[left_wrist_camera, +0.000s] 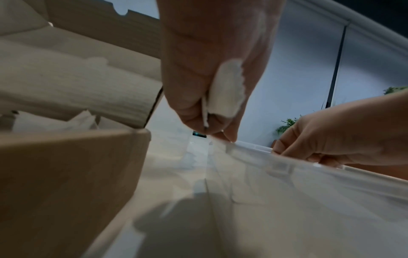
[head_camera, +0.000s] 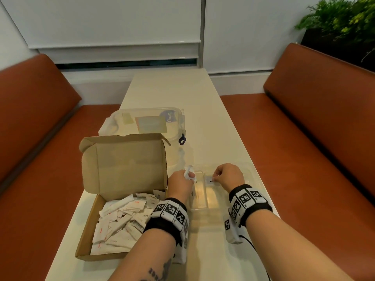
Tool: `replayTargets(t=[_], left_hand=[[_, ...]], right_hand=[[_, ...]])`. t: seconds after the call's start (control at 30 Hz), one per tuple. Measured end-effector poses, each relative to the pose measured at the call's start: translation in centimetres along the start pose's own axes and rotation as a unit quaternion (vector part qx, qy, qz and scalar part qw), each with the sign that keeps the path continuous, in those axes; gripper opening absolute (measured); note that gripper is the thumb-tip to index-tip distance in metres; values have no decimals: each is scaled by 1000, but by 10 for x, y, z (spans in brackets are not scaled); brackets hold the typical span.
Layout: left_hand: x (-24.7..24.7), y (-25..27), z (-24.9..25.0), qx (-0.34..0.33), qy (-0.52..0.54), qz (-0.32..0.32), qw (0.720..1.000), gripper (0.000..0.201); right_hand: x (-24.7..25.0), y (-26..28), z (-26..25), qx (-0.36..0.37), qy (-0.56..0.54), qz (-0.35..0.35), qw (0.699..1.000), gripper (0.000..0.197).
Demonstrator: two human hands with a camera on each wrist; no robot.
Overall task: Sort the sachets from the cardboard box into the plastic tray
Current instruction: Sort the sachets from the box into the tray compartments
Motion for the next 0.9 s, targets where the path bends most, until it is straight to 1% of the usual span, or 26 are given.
replayTargets(t=[0.07, 0.23, 0.37, 0.4, 0.6, 0.77, 0.83, 0.9], left_hand=[[0, 0, 0, 1, -7, -2, 1000, 20], [1, -1, -1, 1, -22, -9, 1000, 22], [1, -1, -1, 0, -11, -3, 1000, 21], [1, -1, -1, 0, -11, -3, 1000, 21], [1, -1, -2, 0, 2, -2, 1000, 20], [4, -3, -3, -22, 12, -5, 1000, 20], [5, -4, -4, -31, 16, -2, 999, 17], [5, -5, -5, -31, 7, -5, 999, 19]], right_hand=[[-3, -1, -1, 10, 26, -2, 1000, 8], [-7, -2, -2, 53, 70, 10, 996, 13], [-9, 1, -2, 84, 104, 14, 991, 8], [-10, 1, -3, 91, 112, 13, 989, 9], [-15, -1, -3, 88, 124, 11, 988, 14], [-15, -2, 0, 77, 95, 4, 993, 15], [-12, -1, -2, 78, 48, 12, 996, 15], [-8, 0, -8, 99, -23, 19, 995, 12]])
Point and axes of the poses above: each hand's wrist, its own y-axis away from the middle knuckle, its own x-axis out of the back of the hand, z = x × y, the point moved 2 cm from there along -y, towards the middle knuckle, and after that the axes turned 4 degrees about y, right-handed, at the moved point
